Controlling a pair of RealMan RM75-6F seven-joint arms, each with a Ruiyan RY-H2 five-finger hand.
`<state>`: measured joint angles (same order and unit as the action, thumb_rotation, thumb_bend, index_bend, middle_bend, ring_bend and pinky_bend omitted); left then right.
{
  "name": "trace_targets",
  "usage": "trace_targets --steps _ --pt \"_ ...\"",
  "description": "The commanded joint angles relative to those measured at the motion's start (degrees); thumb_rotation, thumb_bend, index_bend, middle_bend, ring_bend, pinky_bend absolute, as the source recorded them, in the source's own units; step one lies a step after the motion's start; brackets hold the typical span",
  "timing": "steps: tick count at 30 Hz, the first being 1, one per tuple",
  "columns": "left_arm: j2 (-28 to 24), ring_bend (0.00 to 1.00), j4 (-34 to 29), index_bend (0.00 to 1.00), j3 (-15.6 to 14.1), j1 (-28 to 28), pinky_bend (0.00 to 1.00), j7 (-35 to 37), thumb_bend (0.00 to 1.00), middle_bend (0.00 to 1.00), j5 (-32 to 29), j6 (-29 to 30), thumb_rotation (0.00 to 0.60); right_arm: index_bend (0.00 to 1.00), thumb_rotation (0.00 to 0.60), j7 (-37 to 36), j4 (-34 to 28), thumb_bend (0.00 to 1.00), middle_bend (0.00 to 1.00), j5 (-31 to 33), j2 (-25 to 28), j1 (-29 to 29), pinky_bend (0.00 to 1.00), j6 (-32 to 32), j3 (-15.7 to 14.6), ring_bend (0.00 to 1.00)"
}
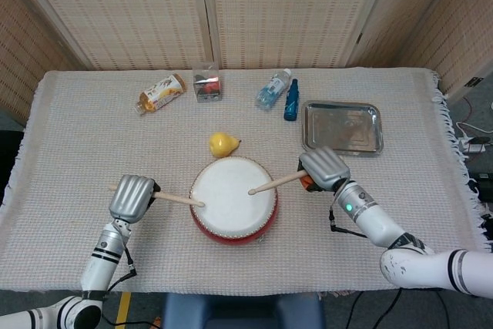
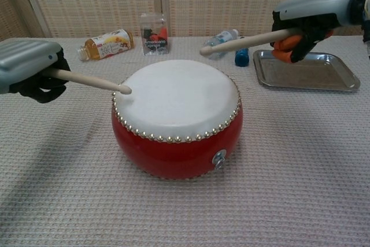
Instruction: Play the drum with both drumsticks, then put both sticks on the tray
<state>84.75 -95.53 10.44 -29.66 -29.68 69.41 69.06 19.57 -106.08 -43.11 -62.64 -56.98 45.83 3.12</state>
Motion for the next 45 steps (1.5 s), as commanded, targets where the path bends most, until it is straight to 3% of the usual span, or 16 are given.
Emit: trace_targets --steps 1,6,9,13,18,25,30,33,40,45 --pt "-1.99 1.00 -2.46 1.00 1.45 0.02 1.00 2.14 0.60 1.00 -0.18 0.88 0.600 1.00 0.600 4.58 4.05 0.88 1.00 4.24 -4.06 -1.35 1.00 -1.57 -2.56 1.00" --pt "-0.13 1.00 -1.33 1.00 0.76 -1.10 1.00 -0.12 0.59 1.00 -0.78 0.29 0.600 1.00 0.600 9.89 5.59 0.88 1.00 8.85 -6.73 -3.27 1.00 0.11 -4.65 1.00" --pt "2.15 1.00 1.17 1.00 -0.39 -1.96 1.00 -2.88 0.59 1.00 -1.51 -0.49 0.600 1.00 0.600 7.86 3.52 0.88 1.00 7.28 -6.12 -2.53 1.00 2.09 -2.64 1.00" --pt "4.24 1.00 4.22 1.00 -2.40 -2.86 1.00 -7.31 0.59 1.00 -2.44 -1.79 0.600 1.00 0.600 0.47 -0.19 0.88 1.00 -0.05 -3.36 0.53 1.00 4.26 1.56 1.00" --pt "3.58 1.00 2.60 1.00 -1.22 -2.02 1.00 -4.13 0.59 1.00 -1.74 0.59 0.600 1.00 0.600 -3.87 -1.09 0.88 1.00 -4.41 -1.23 2.29 1.00 3.76 3.41 1.00" --pt "0.06 1.00 -1.82 1.00 0.78 -1.30 1.00 -0.23 0.59 1.00 -0.37 2.91 0.600 1.00 0.600 3.90 5.64 0.88 1.00 2.93 -6.07 -0.92 1.00 -0.62 -1.08 1.00" --pt "1.04 1.00 -1.40 1.00 0.62 -2.14 1.00 -1.49 0.59 1.00 -1.17 2.07 0.600 1.00 0.600 9.31 8.52 0.88 1.00 7.80 -9.55 -2.76 1.00 -0.16 -3.60 1.00" --pt "2.71 1.00 0.22 1.00 0.21 -2.88 1.00 -2.77 0.59 1.00 -2.06 1.19 0.600 1.00 0.600 7.92 7.10 0.88 1.00 6.57 -9.28 -2.33 1.00 1.69 -1.88 1.00" --pt "6.12 1.00 5.21 1.00 -2.03 -4.43 1.00 -8.51 0.59 1.00 -4.11 -1.06 0.600 1.00 0.600 -3.40 0.97 0.88 1.00 -4.36 -3.66 2.09 1.00 4.66 4.50 1.00" --pt "4.70 1.00 2.62 1.00 -0.75 -3.73 1.00 -6.94 0.59 1.00 -3.39 1.50 0.600 1.00 0.600 -3.60 2.16 0.88 1.00 -4.18 -3.23 2.12 1.00 2.52 4.18 1.00"
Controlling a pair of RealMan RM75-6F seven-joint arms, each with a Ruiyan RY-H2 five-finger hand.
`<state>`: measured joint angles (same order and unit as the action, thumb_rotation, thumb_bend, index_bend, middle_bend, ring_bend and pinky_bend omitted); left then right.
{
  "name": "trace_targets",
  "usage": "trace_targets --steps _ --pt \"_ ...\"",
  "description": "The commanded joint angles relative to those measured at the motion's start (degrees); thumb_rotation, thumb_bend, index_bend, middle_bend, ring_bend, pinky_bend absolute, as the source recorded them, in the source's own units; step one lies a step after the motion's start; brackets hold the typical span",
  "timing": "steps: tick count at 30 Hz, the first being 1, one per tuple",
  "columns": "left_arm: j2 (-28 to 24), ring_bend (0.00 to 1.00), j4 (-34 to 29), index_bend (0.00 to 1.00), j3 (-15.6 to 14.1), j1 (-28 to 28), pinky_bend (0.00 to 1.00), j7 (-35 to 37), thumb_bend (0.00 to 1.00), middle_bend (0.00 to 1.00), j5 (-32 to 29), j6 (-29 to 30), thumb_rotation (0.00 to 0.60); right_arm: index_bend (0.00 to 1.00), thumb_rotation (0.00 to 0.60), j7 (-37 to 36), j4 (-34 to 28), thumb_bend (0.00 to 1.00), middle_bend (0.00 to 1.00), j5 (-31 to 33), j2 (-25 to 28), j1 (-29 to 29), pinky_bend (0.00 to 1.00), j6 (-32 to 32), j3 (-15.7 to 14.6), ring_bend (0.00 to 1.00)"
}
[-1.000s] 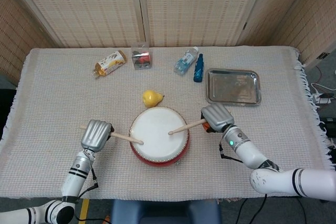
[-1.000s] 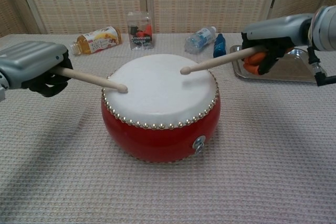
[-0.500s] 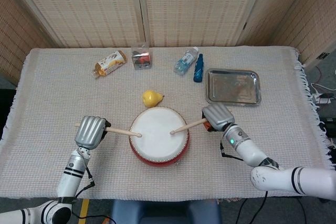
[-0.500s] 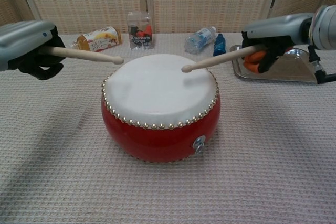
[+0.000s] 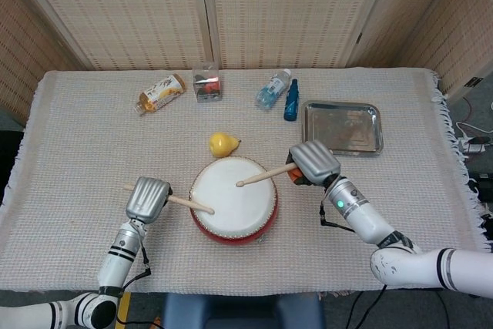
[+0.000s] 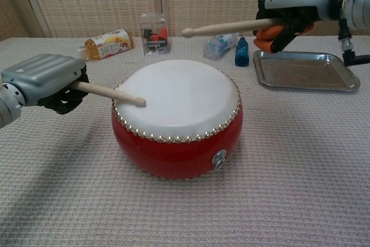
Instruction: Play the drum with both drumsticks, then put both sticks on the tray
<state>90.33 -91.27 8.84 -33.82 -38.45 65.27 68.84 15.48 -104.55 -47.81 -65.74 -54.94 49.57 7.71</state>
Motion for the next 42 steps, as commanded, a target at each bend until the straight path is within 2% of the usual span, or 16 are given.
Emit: trace_targets --steps 1,6,10,12,16,22,24,30,34,37,42 --pt "-1.69 1.00 -2.73 1.00 1.38 0.74 1.00 2.93 0.59 1.00 1.33 2.56 0.600 1.00 0.600 1.60 1.62 0.88 1.00 1.50 -0.84 -0.34 1.00 -2.13 -1.18 1.00" --pt "-4.69 1.00 -6.48 1.00 3.01 1.41 1.00 6.34 0.59 1.00 2.20 3.94 0.600 1.00 0.600 7.59 5.97 0.88 1.00 7.51 -4.67 -2.70 1.00 -5.09 -5.01 1.00" --pt "-4.70 1.00 -6.73 1.00 3.24 1.07 1.00 6.71 0.59 1.00 1.63 3.44 0.600 1.00 0.600 12.51 7.56 0.88 1.00 12.52 -6.83 -4.81 1.00 -5.24 -7.42 1.00" --pt "-4.00 1.00 -6.04 1.00 2.79 0.73 1.00 6.16 0.59 1.00 1.40 2.88 0.600 1.00 0.600 12.11 6.38 0.88 1.00 12.35 -6.64 -4.84 1.00 -3.92 -6.43 1.00" --pt "-0.93 1.00 -2.10 1.00 1.19 -0.45 1.00 3.15 0.59 1.00 0.22 1.03 0.600 1.00 0.600 6.48 1.91 0.88 1.00 7.38 -3.79 -2.71 1.00 -1.19 -2.34 1.00" --pt "0.73 1.00 0.66 1.00 -0.03 -1.12 1.00 -0.81 0.59 1.00 -0.92 0.61 0.600 1.00 0.600 2.32 -0.40 0.88 1.00 3.92 -0.68 -0.96 1.00 -0.86 -0.12 1.00" --pt "0.07 1.00 -0.53 1.00 0.53 -0.62 1.00 0.58 0.59 1.00 -0.09 1.97 0.600 1.00 0.600 2.18 0.54 0.88 1.00 4.07 -1.07 -0.89 1.00 -1.48 -0.41 1.00" --pt "-4.46 1.00 -6.09 1.00 2.37 0.93 1.00 4.76 0.59 1.00 2.47 5.33 0.600 1.00 0.600 6.09 6.59 0.88 1.00 7.24 -5.78 -2.17 1.00 -4.62 -4.21 1.00" --pt "-5.57 1.00 -7.47 1.00 2.96 0.98 1.00 5.75 0.59 1.00 2.21 5.18 0.600 1.00 0.600 8.82 8.90 0.88 1.00 9.82 -8.15 -3.00 1.00 -4.88 -5.90 1.00" --pt "-4.25 1.00 -6.18 1.00 2.26 0.28 1.00 4.24 0.59 1.00 1.51 3.98 0.600 1.00 0.600 9.03 7.81 0.88 1.00 10.22 -7.80 -3.17 1.00 -3.84 -5.29 1.00" --pt "-0.06 1.00 -1.09 1.00 0.15 -1.41 1.00 -0.04 0.59 1.00 -0.47 0.87 0.600 1.00 0.600 5.41 3.30 0.88 1.00 7.13 -4.55 -1.78 1.00 -1.19 -1.98 1.00"
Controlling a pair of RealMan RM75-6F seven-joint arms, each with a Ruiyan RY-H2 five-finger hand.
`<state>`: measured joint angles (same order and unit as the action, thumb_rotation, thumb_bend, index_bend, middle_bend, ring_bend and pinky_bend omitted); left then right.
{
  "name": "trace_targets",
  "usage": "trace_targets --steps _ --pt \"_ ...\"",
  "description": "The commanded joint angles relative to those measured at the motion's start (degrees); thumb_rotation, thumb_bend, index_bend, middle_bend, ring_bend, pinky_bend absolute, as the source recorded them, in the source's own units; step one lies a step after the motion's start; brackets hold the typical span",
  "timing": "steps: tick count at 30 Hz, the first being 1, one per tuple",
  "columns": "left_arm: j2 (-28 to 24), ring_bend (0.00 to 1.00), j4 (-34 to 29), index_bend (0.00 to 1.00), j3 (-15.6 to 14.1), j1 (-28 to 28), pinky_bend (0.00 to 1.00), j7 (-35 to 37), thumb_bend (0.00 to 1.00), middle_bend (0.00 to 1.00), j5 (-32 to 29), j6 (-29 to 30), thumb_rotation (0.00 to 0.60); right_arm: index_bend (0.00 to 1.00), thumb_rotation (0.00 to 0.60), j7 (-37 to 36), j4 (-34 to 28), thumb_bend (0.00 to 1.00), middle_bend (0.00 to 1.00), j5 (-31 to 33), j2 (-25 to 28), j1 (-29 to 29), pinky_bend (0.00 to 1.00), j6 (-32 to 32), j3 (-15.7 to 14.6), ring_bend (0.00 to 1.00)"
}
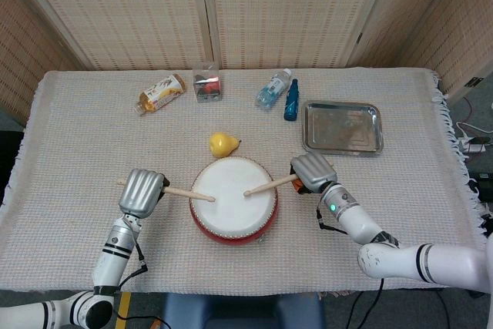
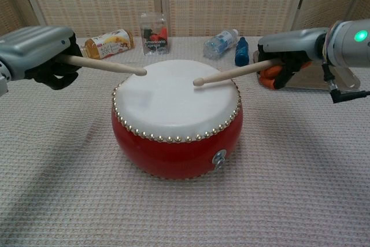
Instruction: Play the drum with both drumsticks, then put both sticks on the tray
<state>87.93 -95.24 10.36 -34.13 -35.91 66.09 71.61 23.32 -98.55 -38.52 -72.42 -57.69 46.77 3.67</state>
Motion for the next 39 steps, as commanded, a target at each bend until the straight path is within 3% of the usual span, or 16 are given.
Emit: trace_targets --steps 1,6,12,17,26,32,39 --pt "2.86 1.00 3.71 1.00 -1.76 -1.35 1.00 -3.56 0.59 1.00 -1.63 -2.34 0.600 1.00 0.600 -3.30 -3.52 0.88 1.00 -2.92 2.83 1.33 1.00 1.87 2.62 1.00" --pt "2.52 1.00 3.46 1.00 -1.47 -1.00 1.00 -3.81 0.59 1.00 -1.59 -1.08 0.600 1.00 0.600 -6.22 -4.63 0.88 1.00 -5.49 4.82 2.58 1.00 1.60 3.89 1.00" --pt "-2.61 1.00 -1.96 1.00 1.25 0.83 1.00 1.15 0.59 1.00 0.52 2.84 0.600 1.00 0.600 -2.58 -0.02 0.88 1.00 -2.84 1.54 1.28 1.00 -1.96 0.35 1.00" --pt "-4.39 1.00 -4.11 1.00 1.85 1.13 1.00 2.67 0.59 1.00 0.57 2.90 0.600 1.00 0.600 2.00 3.24 0.88 1.00 1.53 -1.81 -0.46 1.00 -2.53 -2.29 1.00" --pt "1.73 1.00 2.63 1.00 -1.87 -1.39 1.00 -3.31 0.59 1.00 -1.80 -2.20 0.600 1.00 0.600 -4.11 -2.72 0.88 1.00 -3.33 2.89 1.74 1.00 1.48 3.15 1.00" --pt "2.62 1.00 3.51 1.00 -1.94 -1.58 1.00 -4.51 0.59 1.00 -2.68 -2.21 0.600 1.00 0.600 -5.71 -3.87 0.88 1.00 -4.59 4.47 2.45 1.00 1.52 4.03 1.00" --pt "-4.36 1.00 -4.11 1.00 1.29 1.26 1.00 2.54 0.59 1.00 1.07 3.54 0.600 1.00 0.600 1.74 3.78 0.88 1.00 0.20 -1.50 -0.08 1.00 -2.44 -1.82 1.00"
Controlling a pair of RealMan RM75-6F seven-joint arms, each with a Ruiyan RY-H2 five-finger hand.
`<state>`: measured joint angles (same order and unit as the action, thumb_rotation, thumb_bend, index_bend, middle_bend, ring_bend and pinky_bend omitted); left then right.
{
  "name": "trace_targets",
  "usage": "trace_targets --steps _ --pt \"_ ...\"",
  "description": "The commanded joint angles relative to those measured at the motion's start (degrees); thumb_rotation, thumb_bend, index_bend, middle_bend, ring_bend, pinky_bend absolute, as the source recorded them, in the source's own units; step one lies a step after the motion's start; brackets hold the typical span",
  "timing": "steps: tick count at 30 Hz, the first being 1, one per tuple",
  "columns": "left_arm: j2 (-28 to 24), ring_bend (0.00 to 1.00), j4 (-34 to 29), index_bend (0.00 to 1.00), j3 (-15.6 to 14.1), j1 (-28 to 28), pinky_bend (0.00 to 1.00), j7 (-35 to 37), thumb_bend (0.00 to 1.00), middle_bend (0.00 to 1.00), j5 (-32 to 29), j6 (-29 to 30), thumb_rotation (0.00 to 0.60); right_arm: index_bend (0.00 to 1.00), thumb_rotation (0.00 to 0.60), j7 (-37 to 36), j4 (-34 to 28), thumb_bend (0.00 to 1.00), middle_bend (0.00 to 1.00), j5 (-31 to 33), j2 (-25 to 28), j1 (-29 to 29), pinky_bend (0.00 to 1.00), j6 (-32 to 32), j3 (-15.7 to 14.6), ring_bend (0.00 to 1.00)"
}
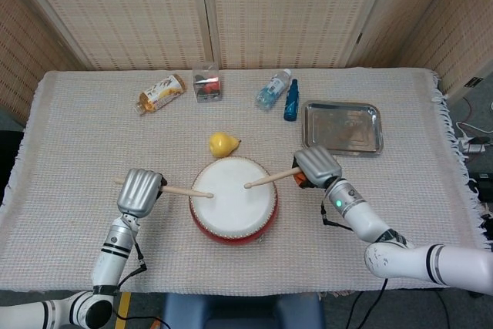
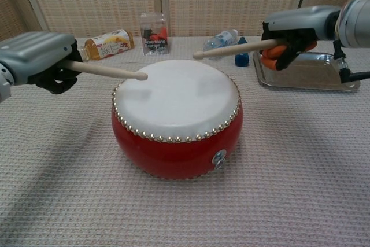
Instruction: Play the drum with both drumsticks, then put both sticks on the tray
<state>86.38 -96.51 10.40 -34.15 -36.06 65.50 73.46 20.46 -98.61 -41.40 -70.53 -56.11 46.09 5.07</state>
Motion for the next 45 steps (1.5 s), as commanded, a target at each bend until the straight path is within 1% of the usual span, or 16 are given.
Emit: trace_targets --steps 1,3,5,8,12,15,18,21,24,29,32,38,41,42,43,45 --pt "-3.57 1.00 -3.59 1.00 1.42 1.61 1.00 3.50 0.60 1.00 2.07 2.09 0.600 1.00 0.600 6.36 4.75 0.88 1.00 4.58 -4.24 -2.31 1.00 -1.90 -4.12 1.00" --pt "-4.46 1.00 -4.30 1.00 1.51 1.99 1.00 4.37 0.59 1.00 2.62 2.50 0.600 1.00 0.600 7.35 5.23 0.88 1.00 6.12 -5.04 -2.80 1.00 -1.35 -4.25 1.00" --pt "-5.09 1.00 -4.65 1.00 1.41 2.39 1.00 5.00 0.59 1.00 3.27 2.99 0.600 1.00 0.600 5.40 4.70 0.88 1.00 6.29 -4.92 -2.30 1.00 -0.46 -2.70 1.00" --pt "-5.63 1.00 -4.95 1.00 0.91 2.97 1.00 5.60 0.59 1.00 4.52 3.72 0.600 1.00 0.600 1.26 3.90 0.88 1.00 4.75 -3.07 -0.87 1.00 0.30 -0.19 1.00" --pt "-6.09 1.00 -4.94 1.00 -0.05 3.82 1.00 6.50 0.59 1.00 5.99 4.33 0.600 1.00 0.600 -2.85 4.96 0.88 1.00 3.92 -0.08 0.85 1.00 0.08 1.68 1.00" --pt "-6.14 1.00 -4.56 1.00 -0.48 4.34 1.00 7.12 0.59 1.00 6.36 4.51 0.600 1.00 0.600 -4.53 8.18 0.88 1.00 4.31 1.06 1.82 1.00 -1.06 1.79 1.00" --pt "-6.00 1.00 -4.10 1.00 -1.08 4.79 1.00 6.97 0.59 1.00 6.89 4.74 0.600 1.00 0.600 -4.57 13.19 0.88 1.00 5.41 0.72 2.36 1.00 -3.22 0.54 1.00" --pt "-5.80 1.00 -3.97 1.00 -1.52 5.24 1.00 7.00 0.59 1.00 7.31 4.94 0.600 1.00 0.600 -4.65 19.81 0.88 1.00 6.91 -1.25 2.69 1.00 -4.89 -0.13 1.00" --pt "-5.84 1.00 -3.95 1.00 -1.58 5.52 1.00 6.92 0.59 1.00 7.38 5.07 0.600 1.00 0.600 -4.35 24.67 0.88 1.00 8.19 -3.20 2.65 1.00 -6.91 -0.70 1.00" --pt "-6.43 1.00 -4.28 1.00 -1.33 5.94 1.00 6.93 0.59 1.00 7.21 5.13 0.600 1.00 0.600 -2.72 33.39 0.78 1.00 8.92 -8.04 2.23 1.00 -8.97 -1.58 0.98" --pt "-6.90 1.00 -4.41 1.00 -1.27 6.21 1.00 7.15 0.59 1.00 7.13 5.08 0.600 1.00 0.600 -2.39 39.15 0.75 0.99 9.62 -11.43 2.14 0.99 -9.64 -1.20 0.93" --pt "-7.91 1.00 -4.15 1.00 -0.99 6.85 1.00 8.24 0.59 1.00 6.71 4.99 0.600 1.00 0.600 -2.52 49.22 0.72 0.90 10.14 -16.98 2.15 0.92 -11.72 0.28 0.82" --pt "-8.36 1.00 -4.06 1.00 -0.72 7.19 1.00 9.14 0.59 1.00 6.41 5.00 0.600 0.99 0.600 -2.54 53.10 0.70 0.81 9.81 -19.12 2.17 0.84 -13.33 0.92 0.73" --pt "-8.49 1.00 -4.03 1.00 -0.70 7.29 1.00 9.36 0.59 1.00 6.39 4.99 0.600 0.95 0.600 -2.59 54.00 0.68 0.75 9.87 -19.61 2.14 0.78 -13.90 1.20 0.67" --pt "-8.67 1.00 -4.00 1.00 -0.71 7.42 1.00 9.58 0.59 1.00 6.39 4.95 0.600 0.87 0.600 -2.70 54.98 0.65 0.68 9.77 -20.16 2.11 0.71 -14.58 1.56 0.59" --pt "-8.90 1.00 -3.97 1.00 -0.72 7.58 1.00 9.90 0.59 1.00 6.45 4.94 0.600 0.67 0.600 -3.03 56.07 0.60 0.55 9.21 -20.78 2.07 0.57 -15.23 2.12 0.45"
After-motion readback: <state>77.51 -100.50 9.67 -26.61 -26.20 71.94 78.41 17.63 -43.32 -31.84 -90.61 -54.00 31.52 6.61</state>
